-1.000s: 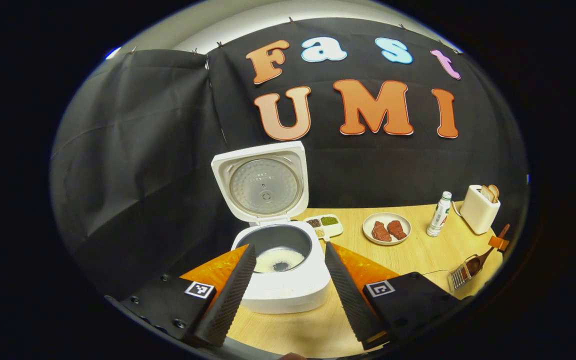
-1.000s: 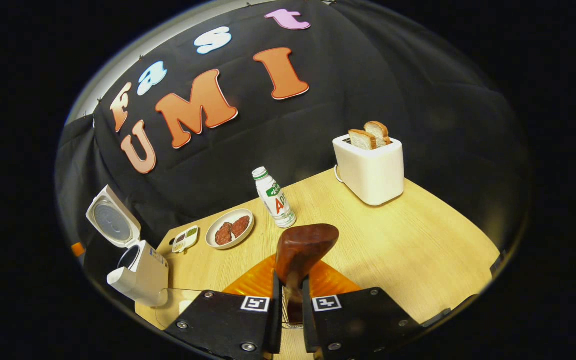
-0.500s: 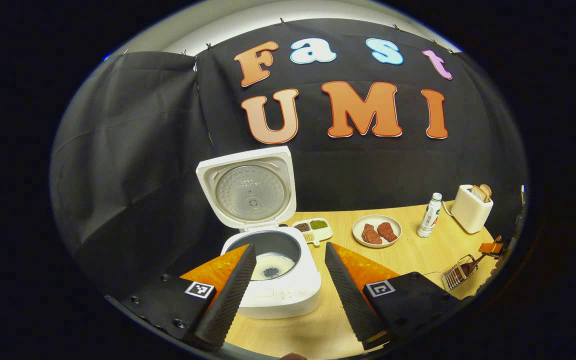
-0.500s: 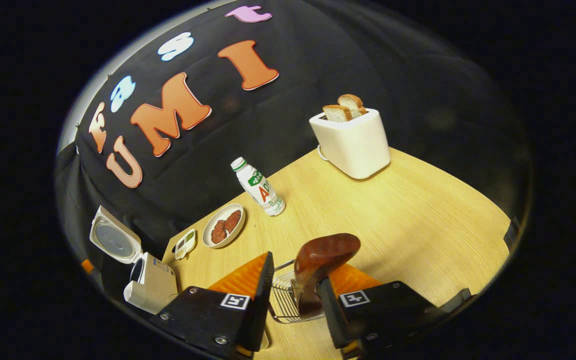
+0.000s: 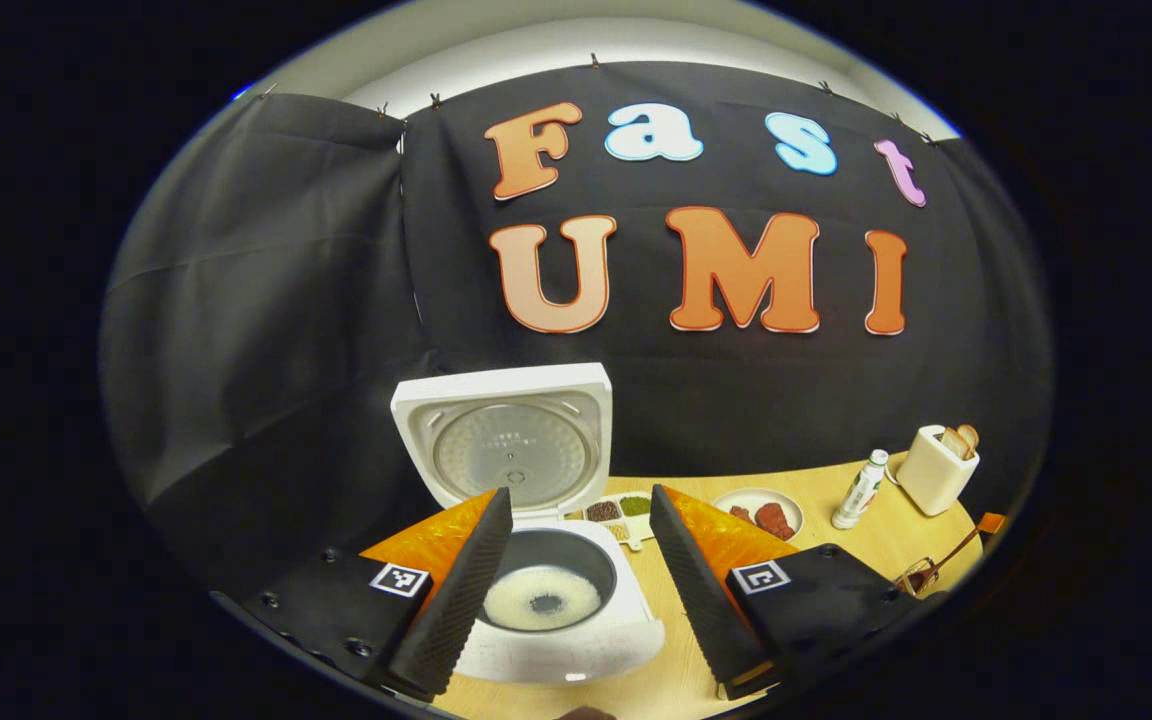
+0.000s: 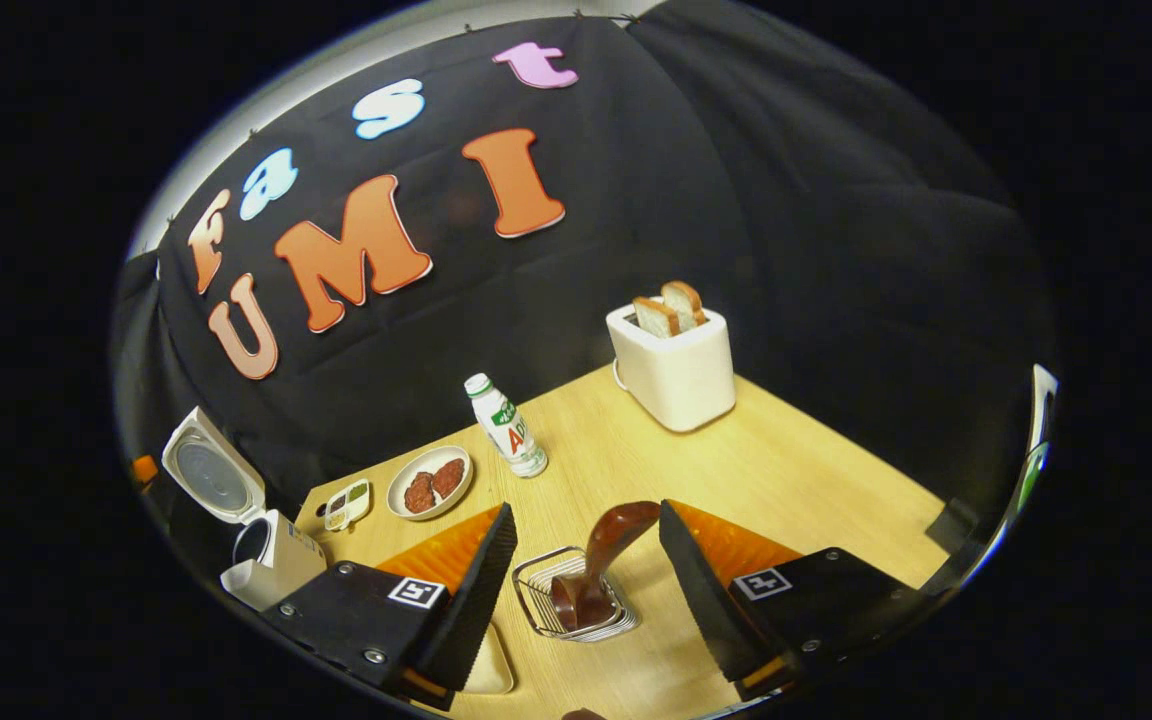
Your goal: Close the left gripper, press the button to open the rice cooker; take a wooden spoon from the chopstick holder with the right hand, scoop a spoonful of rice and pour it into the rice cooker, then put the wooden spoon back into the chopstick holder.
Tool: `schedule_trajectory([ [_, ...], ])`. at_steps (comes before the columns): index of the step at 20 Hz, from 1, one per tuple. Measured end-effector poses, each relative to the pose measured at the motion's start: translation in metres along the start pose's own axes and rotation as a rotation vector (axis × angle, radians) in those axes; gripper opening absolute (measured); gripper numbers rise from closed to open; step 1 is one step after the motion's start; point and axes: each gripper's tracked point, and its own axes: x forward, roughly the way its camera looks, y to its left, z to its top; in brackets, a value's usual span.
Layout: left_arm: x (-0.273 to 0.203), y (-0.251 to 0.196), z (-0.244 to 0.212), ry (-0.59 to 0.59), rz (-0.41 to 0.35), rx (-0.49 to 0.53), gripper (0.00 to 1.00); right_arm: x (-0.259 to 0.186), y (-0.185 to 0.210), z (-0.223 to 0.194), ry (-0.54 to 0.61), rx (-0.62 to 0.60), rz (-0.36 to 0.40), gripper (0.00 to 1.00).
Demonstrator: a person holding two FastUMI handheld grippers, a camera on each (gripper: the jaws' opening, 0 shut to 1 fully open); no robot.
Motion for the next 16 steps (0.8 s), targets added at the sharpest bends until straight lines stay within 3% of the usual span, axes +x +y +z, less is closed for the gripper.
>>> schedule_trajectory([
  [3, 0.016, 0.007, 0.028, -0.025, -0.041, -0.025, 0.95, -0.028, 0.015, 0.037, -0.078, -0.041, 0.004, 0.91],
  [9, 0.054, 0.053, 0.082, -0.093, 0.014, -0.022, 0.98, -0.076, 0.047, 0.097, -0.212, -0.078, 0.018, 0.94],
  [16, 0.104, 0.097, 0.101, -0.044, 0.064, -0.059, 0.98, -0.119, 0.065, 0.137, -0.351, -0.174, -0.016, 0.94],
])
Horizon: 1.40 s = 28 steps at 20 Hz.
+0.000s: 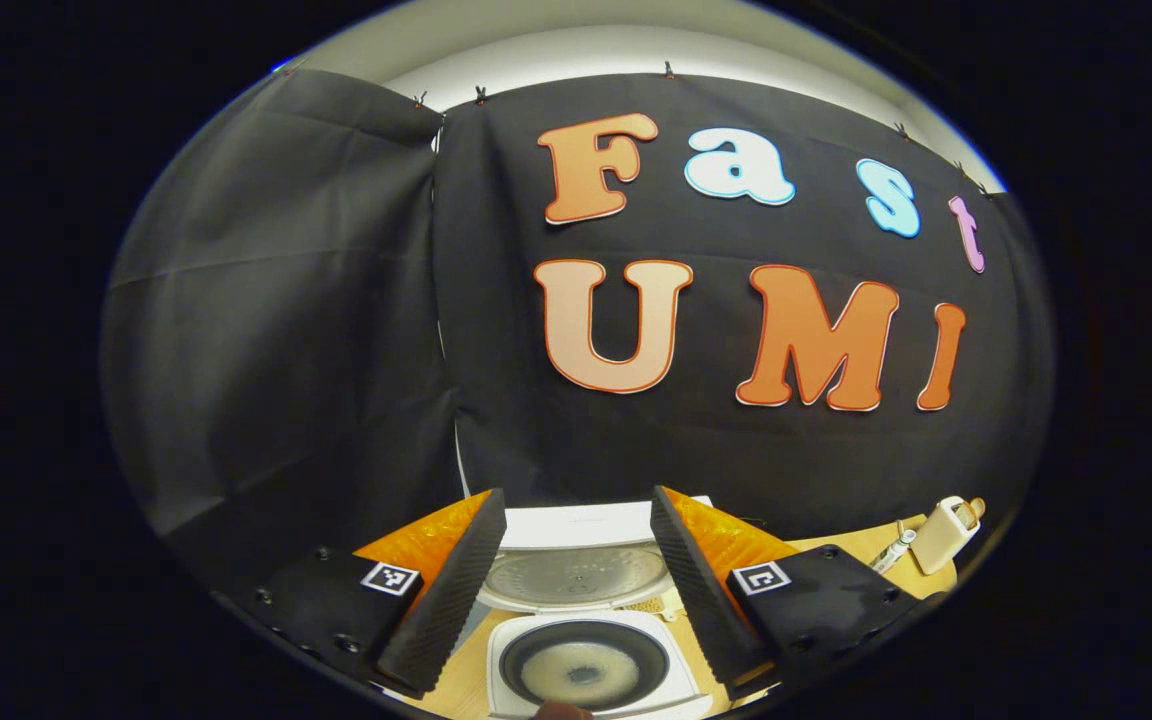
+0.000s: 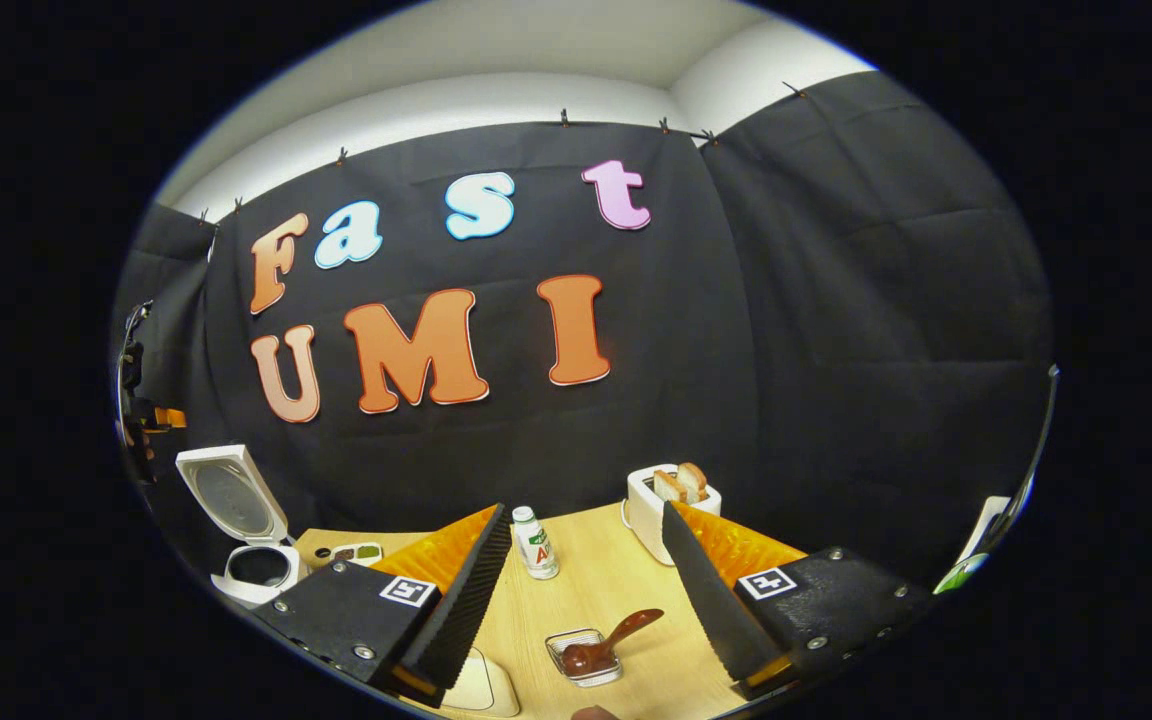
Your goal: Close the left gripper, press the button to open the rice cooker; take a wooden spoon from the chopstick holder with the right hand, scoop a spoonful of rice and pour it into the rice cooker, then put the wooden spoon back into the chopstick holder.
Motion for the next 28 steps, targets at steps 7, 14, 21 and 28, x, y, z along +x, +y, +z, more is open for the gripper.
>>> schedule_trajectory([
  [7, 0.041, 0.012, 0.0, 0.094, 0.039, -0.04, 0.98, -0.012, 0.017, 0.037, -0.09, -0.141, -0.014, 0.94],
  [14, 0.104, 0.013, -0.032, 0.232, 0.109, -0.029, 0.97, -0.012, 0.028, 0.042, -0.11, -0.203, 0.013, 0.95],
  [21, 0.109, 0.005, -0.063, 0.301, 0.122, -0.016, 0.99, -0.01, 0.008, 0.043, -0.113, -0.141, 0.016, 0.94],
  [28, 0.061, -0.014, -0.112, 0.421, 0.053, -0.042, 0.99, 0.002, 0.022, 0.037, -0.113, -0.079, 0.093, 0.94],
])
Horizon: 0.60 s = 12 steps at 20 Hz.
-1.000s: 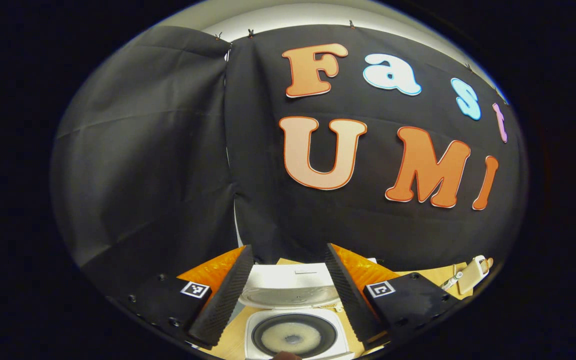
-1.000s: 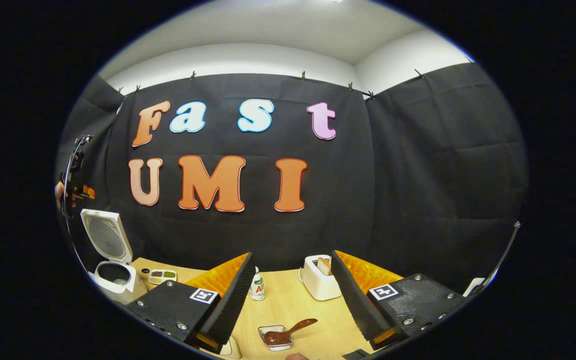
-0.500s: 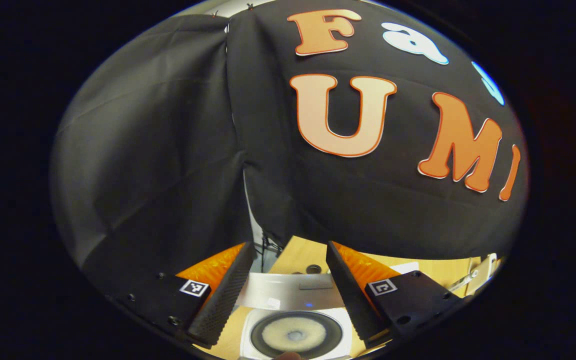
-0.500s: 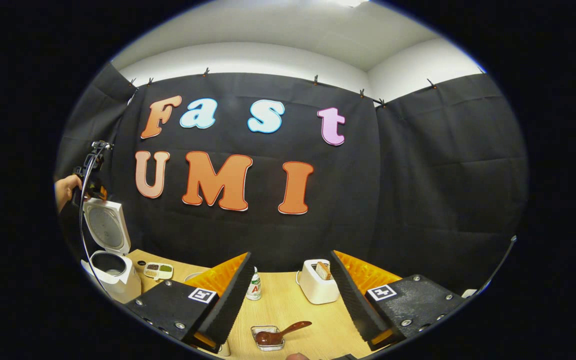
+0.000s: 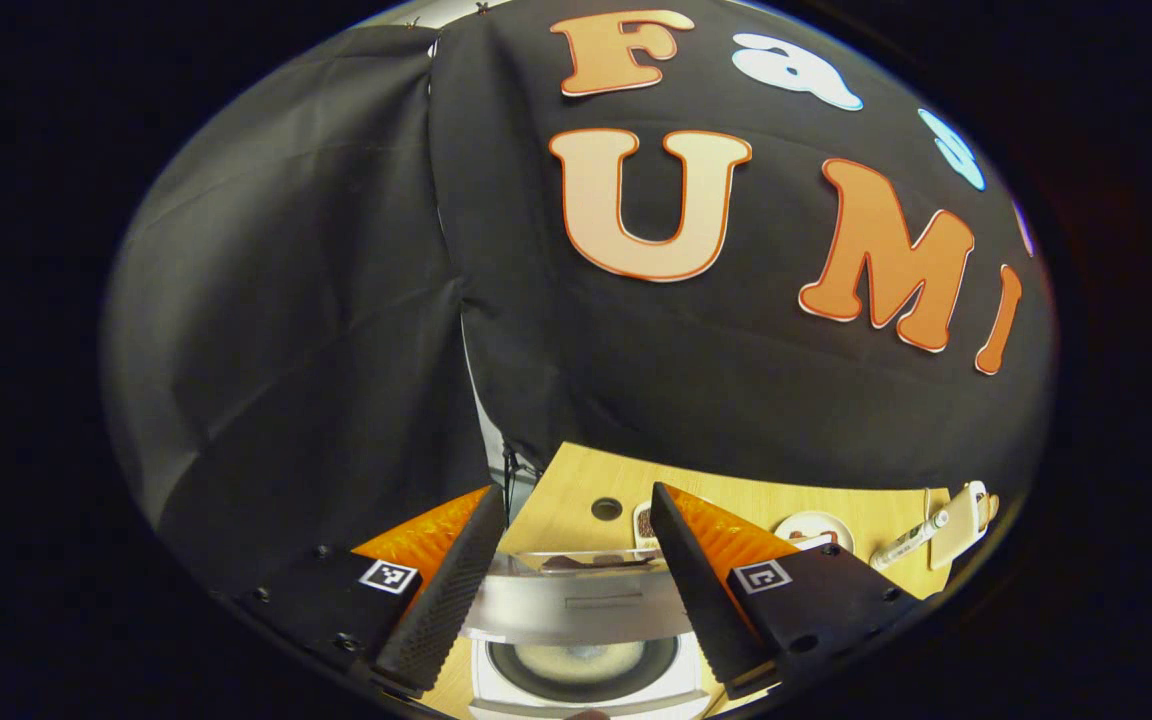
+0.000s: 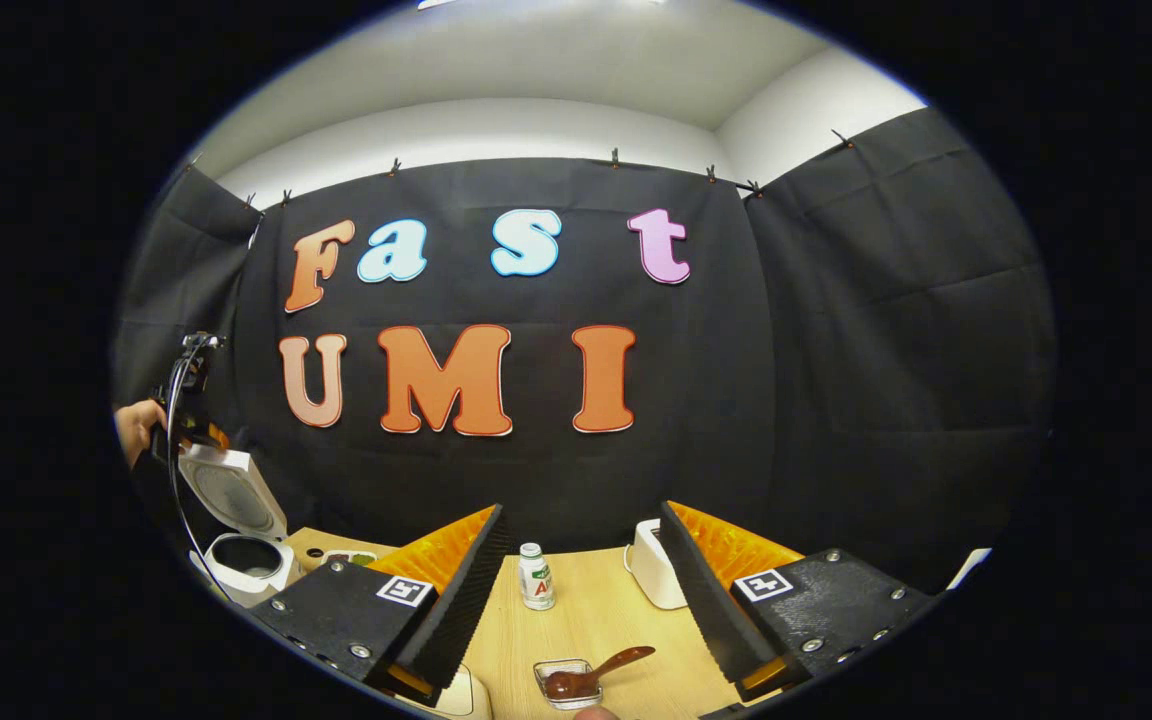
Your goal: Close the left gripper, press the button to open the rice cooker; take a wooden spoon from the chopstick holder with the right hand, scoop a spoonful of rice and pour it into the rice cooker, then put the wooden spoon back into the chopstick holder.
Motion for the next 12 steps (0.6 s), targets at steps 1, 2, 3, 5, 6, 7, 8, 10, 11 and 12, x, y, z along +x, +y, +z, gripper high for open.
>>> schedule_trajectory([
  [1, -0.002, -0.003, -0.016, 0.042, -0.009, 0.0, 0.99, 0.002, 0.002, 0.0, 0.0, 0.0, 0.006, 0.94],
  [2, -0.004, -0.006, -0.035, 0.087, -0.024, -0.003, 0.99, 0.004, 0.003, -0.001, 0.002, 0.002, 0.016, 0.94],
  [3, -0.004, -0.011, -0.055, 0.136, -0.039, -0.012, 0.99, 0.007, 0.006, -0.002, 0.005, 0.004, 0.024, 0.94],
  [5, -0.012, 0.001, -0.081, 0.192, -0.001, 0.016, 0.99, 0.011, 0.012, -0.004, 0.011, 0.007, 0.044, 0.94],
  [6, -0.009, -0.002, -0.091, 0.207, -0.012, 0.02, 0.98, 0.012, 0.014, -0.005, 0.011, 0.008, 0.053, 0.94],
  [7, -0.014, -0.003, -0.097, 0.228, -0.013, 0.022, 0.98, 0.012, 0.018, -0.005, 0.01, 0.01, 0.066, 0.94],
  [8, -0.015, -0.003, -0.112, 0.259, -0.016, 0.021, 0.99, 0.013, 0.021, -0.005, 0.009, 0.011, 0.076, 0.94],
  [10, -0.015, -0.001, -0.133, 0.306, -0.019, 0.016, 0.98, 0.013, 0.024, -0.007, 0.014, 0.004, 0.089, 0.94],
  [11, -0.015, -0.001, -0.144, 0.321, -0.016, 0.019, 0.98, 0.013, 0.025, -0.009, 0.017, 0.0, 0.093, 0.94],
  [12, -0.014, -0.002, -0.156, 0.339, -0.012, 0.028, 0.97, 0.012, 0.026, -0.011, 0.022, -0.002, 0.096, 0.94],
])
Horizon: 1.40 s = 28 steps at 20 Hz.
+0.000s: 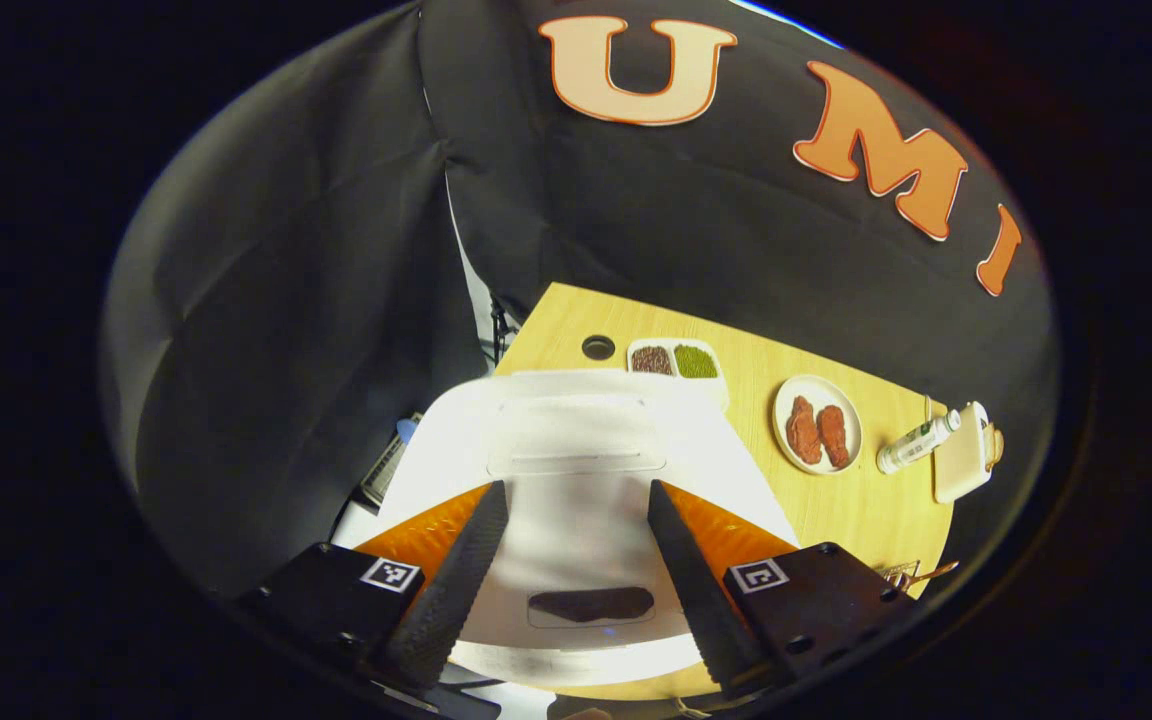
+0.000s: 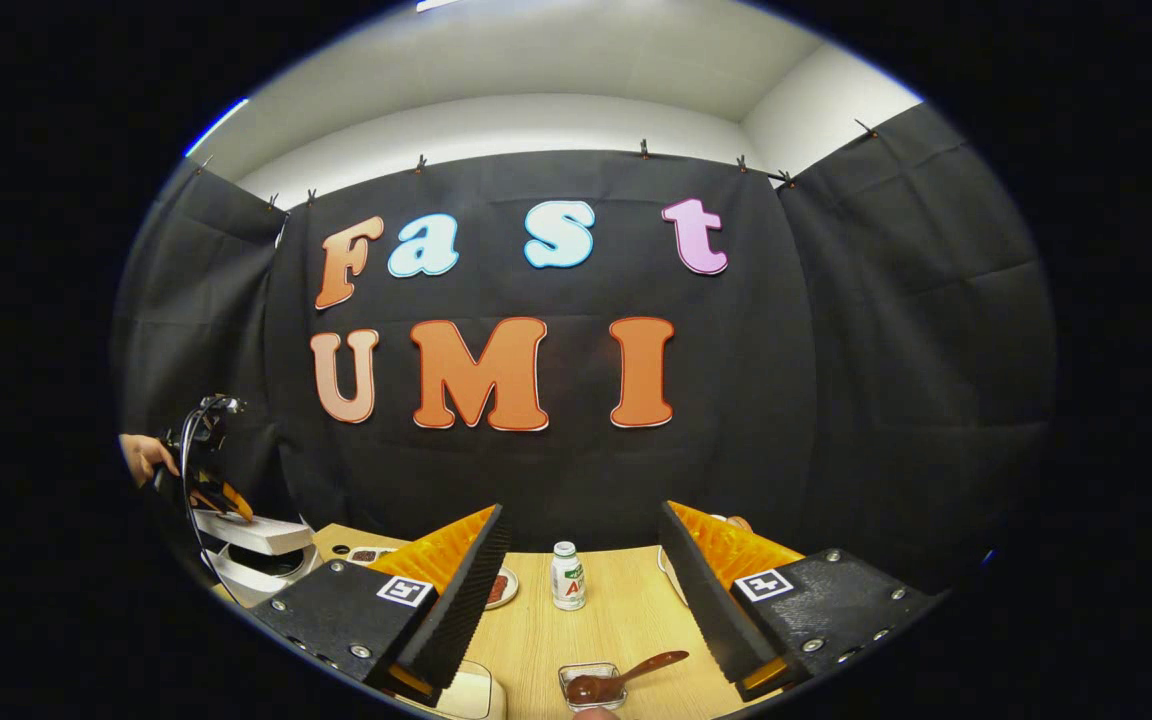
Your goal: Close the left gripper, press the button to open the rice cooker; take a wooden spoon from the chopstick holder with the right hand, scoop a spoonful of rice and pour it into the rice cooker, then put the wooden spoon back into the chopstick holder.
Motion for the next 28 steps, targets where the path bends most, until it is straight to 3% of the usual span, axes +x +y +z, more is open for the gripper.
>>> schedule_trajectory([
  [3, 0.016, -0.003, -0.044, 0.069, 0.013, 0.008, 0.99, 0.001, 0.004, -0.008, 0.022, -0.001, 0.01, 0.94],
  [7, 0.017, -0.008, -0.044, -0.001, 0.029, 0.038, 1.0, 0.003, 0.015, -0.008, 0.03, -0.006, 0.035, 0.94],
  [8, 0.019, -0.011, -0.053, 0.038, 0.022, 0.03, 1.0, 0.005, 0.018, -0.008, 0.03, -0.012, 0.041, 0.94],
  [13, -0.002, -0.019, -0.061, -0.023, -0.047, 0.013, 0.99, 0.007, 0.034, -0.015, 0.043, -0.076, 0.064, 0.94],
  [16, -0.029, -0.031, -0.045, -0.145, -0.081, 0.045, 0.99, 0.011, 0.045, -0.017, 0.048, -0.127, 0.074, 0.94],
  [21, -0.094, -0.052, -0.004, -0.442, -0.102, 0.141, 0.96, 0.02, 0.067, -0.011, 0.031, -0.115, 0.101, 0.94],
  [28, -0.16, -0.078, 0.017, -0.715, -0.141, 0.144, 0.96, 0.024, 0.096, -0.011, 0.012, -0.134, 0.13, 0.94],
])
